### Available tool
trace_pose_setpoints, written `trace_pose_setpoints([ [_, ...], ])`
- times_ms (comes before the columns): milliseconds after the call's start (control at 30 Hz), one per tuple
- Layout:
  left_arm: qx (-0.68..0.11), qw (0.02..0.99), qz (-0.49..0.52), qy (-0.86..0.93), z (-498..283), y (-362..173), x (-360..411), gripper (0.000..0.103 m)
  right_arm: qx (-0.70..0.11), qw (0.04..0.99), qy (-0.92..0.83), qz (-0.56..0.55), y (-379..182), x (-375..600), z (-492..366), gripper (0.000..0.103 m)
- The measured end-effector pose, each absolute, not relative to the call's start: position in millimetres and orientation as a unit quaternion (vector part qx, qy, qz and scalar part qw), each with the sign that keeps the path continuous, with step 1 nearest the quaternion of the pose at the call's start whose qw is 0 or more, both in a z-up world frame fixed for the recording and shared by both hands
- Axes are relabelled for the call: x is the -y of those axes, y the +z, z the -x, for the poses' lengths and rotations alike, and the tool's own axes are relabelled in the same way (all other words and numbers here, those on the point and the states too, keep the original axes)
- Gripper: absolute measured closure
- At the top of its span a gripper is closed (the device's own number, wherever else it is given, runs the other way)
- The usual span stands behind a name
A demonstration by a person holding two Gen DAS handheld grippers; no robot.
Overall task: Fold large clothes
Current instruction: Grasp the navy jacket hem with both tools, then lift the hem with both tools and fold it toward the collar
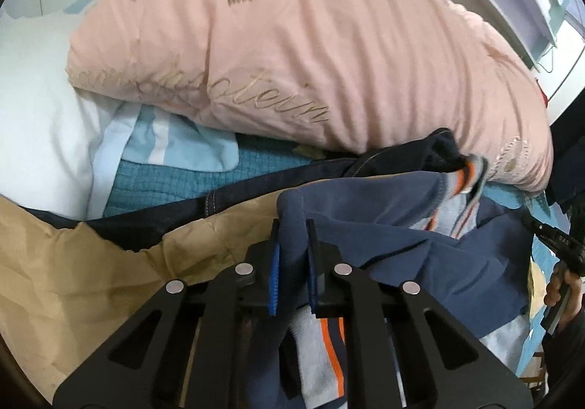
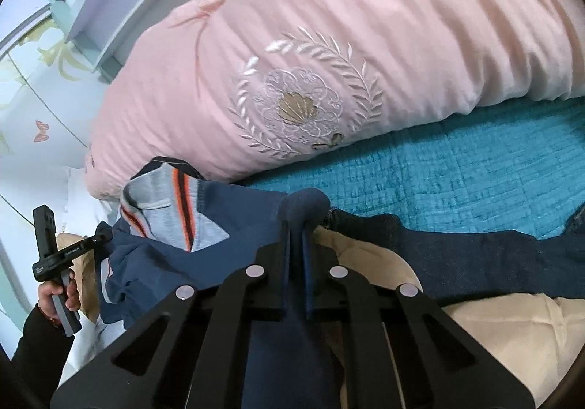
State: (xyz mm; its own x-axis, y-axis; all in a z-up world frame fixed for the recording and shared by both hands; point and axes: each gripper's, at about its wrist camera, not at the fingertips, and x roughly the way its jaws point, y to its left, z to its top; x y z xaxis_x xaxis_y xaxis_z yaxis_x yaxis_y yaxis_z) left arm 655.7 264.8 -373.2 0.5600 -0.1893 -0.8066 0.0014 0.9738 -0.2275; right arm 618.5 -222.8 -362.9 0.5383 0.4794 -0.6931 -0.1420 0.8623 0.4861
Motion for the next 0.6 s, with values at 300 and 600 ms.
trace_pose_setpoints([
  [300, -0.441, 0.889, 0.108, -0.065, -616.3, -340.4, -249.0, 0.093, -0.429, 0.865, 0.188, -0.180, -336.1, 219.0, -577.6, 0.098],
  [600, -0.433, 0.894, 0.088, -0.080, -570.3, -316.7, -234.6, 0.094, -0.421, 0.871, 0.191, -0.165, -311.9, 206.6, -536.6, 0.098],
])
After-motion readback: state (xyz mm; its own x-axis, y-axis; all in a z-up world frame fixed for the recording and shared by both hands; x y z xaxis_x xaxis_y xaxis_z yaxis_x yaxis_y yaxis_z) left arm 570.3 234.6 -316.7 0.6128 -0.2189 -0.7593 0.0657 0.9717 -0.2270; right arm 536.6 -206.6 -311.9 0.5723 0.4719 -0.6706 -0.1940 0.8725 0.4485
